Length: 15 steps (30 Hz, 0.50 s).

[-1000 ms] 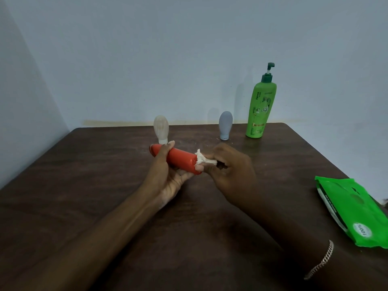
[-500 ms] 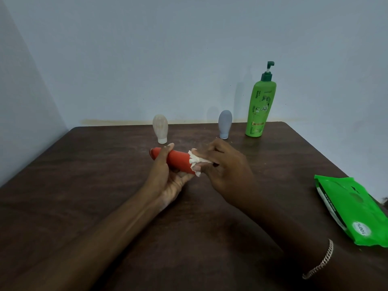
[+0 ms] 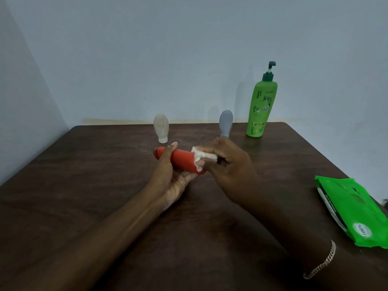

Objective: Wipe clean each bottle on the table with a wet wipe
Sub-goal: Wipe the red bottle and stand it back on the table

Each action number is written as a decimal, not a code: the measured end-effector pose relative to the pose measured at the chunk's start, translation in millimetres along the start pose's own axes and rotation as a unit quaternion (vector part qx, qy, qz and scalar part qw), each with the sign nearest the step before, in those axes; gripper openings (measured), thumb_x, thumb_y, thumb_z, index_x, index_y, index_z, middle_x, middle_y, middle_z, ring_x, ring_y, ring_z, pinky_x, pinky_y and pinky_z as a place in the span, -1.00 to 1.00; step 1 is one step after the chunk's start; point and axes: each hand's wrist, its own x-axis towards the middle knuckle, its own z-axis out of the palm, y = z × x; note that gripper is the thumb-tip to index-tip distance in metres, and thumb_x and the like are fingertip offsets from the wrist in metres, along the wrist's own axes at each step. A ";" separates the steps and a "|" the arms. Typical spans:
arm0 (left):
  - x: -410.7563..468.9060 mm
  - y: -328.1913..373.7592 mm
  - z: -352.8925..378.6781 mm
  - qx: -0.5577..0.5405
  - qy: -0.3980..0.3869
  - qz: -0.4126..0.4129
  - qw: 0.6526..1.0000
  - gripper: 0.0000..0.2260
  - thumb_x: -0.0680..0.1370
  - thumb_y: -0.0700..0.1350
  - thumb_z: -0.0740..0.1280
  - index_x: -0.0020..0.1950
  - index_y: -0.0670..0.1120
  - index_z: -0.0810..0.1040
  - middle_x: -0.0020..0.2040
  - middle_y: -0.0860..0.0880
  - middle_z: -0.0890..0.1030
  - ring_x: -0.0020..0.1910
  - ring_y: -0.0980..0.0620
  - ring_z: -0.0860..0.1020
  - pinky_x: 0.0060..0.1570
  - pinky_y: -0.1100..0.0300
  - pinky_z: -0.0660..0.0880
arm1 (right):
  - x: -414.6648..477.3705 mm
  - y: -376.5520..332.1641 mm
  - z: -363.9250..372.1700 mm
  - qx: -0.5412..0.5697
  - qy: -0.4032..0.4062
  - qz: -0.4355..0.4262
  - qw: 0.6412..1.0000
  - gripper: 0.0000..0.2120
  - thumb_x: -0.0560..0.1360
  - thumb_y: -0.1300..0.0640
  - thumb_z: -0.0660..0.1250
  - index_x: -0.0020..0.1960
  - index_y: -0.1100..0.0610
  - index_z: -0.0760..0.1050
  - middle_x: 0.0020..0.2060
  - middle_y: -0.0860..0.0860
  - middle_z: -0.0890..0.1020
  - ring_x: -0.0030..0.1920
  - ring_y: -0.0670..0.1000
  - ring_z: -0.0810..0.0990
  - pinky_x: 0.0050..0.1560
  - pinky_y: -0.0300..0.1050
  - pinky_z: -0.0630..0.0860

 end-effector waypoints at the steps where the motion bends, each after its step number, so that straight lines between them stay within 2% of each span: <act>1: -0.4 -0.9 -0.5 -0.005 0.000 -0.005 1.000 -0.45 0.58 -0.03 0.41 0.47 -0.17 0.27 0.28 -0.35 0.55 0.10 -0.28 0.68 -0.12 -0.21 0.66 | -0.2 0.9 1.3 -0.022 -0.007 -0.009 1.000 -0.71 0.48 0.06 0.45 0.17 0.10 0.62 -0.11 -0.01 0.56 -0.10 -0.11 0.54 -0.13 -0.33 0.46; 4: -1.7 -0.2 -0.1 -0.003 -0.006 -0.004 1.000 -0.54 0.60 -0.06 0.39 0.40 -0.14 0.29 0.24 -0.37 0.55 0.07 -0.30 0.69 0.00 -0.28 0.63 | 0.1 4.9 2.8 -0.045 0.028 0.001 0.999 -0.78 0.46 0.07 0.47 0.08 0.11 0.64 -0.21 -0.12 0.51 -0.19 -0.19 0.48 -0.20 -0.43 0.34; 6: -2.3 2.4 1.7 -0.014 -0.015 0.004 1.000 -0.53 0.60 -0.07 0.39 0.41 -0.09 0.26 0.28 -0.38 0.50 0.08 -0.34 0.68 -0.01 -0.31 0.62 | 0.2 5.5 1.5 -0.029 0.061 0.031 0.997 -0.83 0.47 0.09 0.47 0.05 0.09 0.63 -0.20 -0.11 0.57 -0.17 -0.17 0.53 -0.19 -0.42 0.38; 8: -0.8 3.5 1.5 -0.020 -0.015 0.011 1.000 -0.50 0.60 -0.06 0.40 0.44 -0.05 0.24 0.32 -0.36 0.47 0.09 -0.34 0.67 -0.08 -0.29 0.64 | 0.6 4.7 -2.0 0.018 0.071 0.074 0.995 -0.84 0.47 0.09 0.47 0.04 0.07 0.62 -0.16 -0.10 0.64 -0.13 -0.12 0.61 -0.15 -0.30 0.51; 10: 0.0 3.1 -0.1 -0.019 -0.007 0.015 1.000 -0.49 0.60 -0.05 0.40 0.46 -0.10 0.25 0.31 -0.36 0.49 0.07 -0.31 0.68 -0.15 -0.24 0.65 | -0.8 2.7 -3.6 0.086 0.056 0.095 0.990 -0.81 0.44 0.11 0.50 0.03 0.06 0.59 -0.13 -0.08 0.66 -0.11 -0.08 0.64 -0.11 -0.19 0.59; 12: -1.4 2.2 -0.8 -0.022 -0.002 0.013 1.000 -0.50 0.61 -0.05 0.38 0.45 -0.15 0.27 0.26 -0.36 0.53 0.02 -0.29 0.70 -0.25 -0.17 0.66 | -2.7 0.9 -2.0 0.078 0.021 0.064 0.995 -0.77 0.40 0.10 0.54 0.00 0.07 0.56 -0.14 -0.10 0.64 -0.13 -0.12 0.62 -0.14 -0.24 0.56; 14: -3.8 1.7 -0.5 -0.020 0.000 0.007 1.000 -0.51 0.61 -0.06 0.38 0.44 -0.16 0.27 0.21 -0.36 0.57 0.00 -0.27 0.71 -0.29 -0.13 0.66 | -3.8 2.0 1.1 0.000 0.007 -0.007 1.000 -0.77 0.38 0.09 0.55 -0.08 0.11 0.55 -0.20 -0.12 0.56 -0.21 -0.20 0.51 -0.21 -0.39 0.40; 15: -4.8 2.4 -0.1 -0.021 0.001 0.003 1.000 -0.50 0.61 -0.06 0.38 0.45 -0.16 0.26 0.22 -0.36 0.57 0.01 -0.28 0.70 -0.28 -0.15 0.66 | -3.2 3.6 1.7 -0.027 0.015 -0.029 0.999 -0.78 0.38 0.09 0.55 -0.11 0.12 0.55 -0.22 -0.12 0.52 -0.24 -0.21 0.47 -0.23 -0.41 0.35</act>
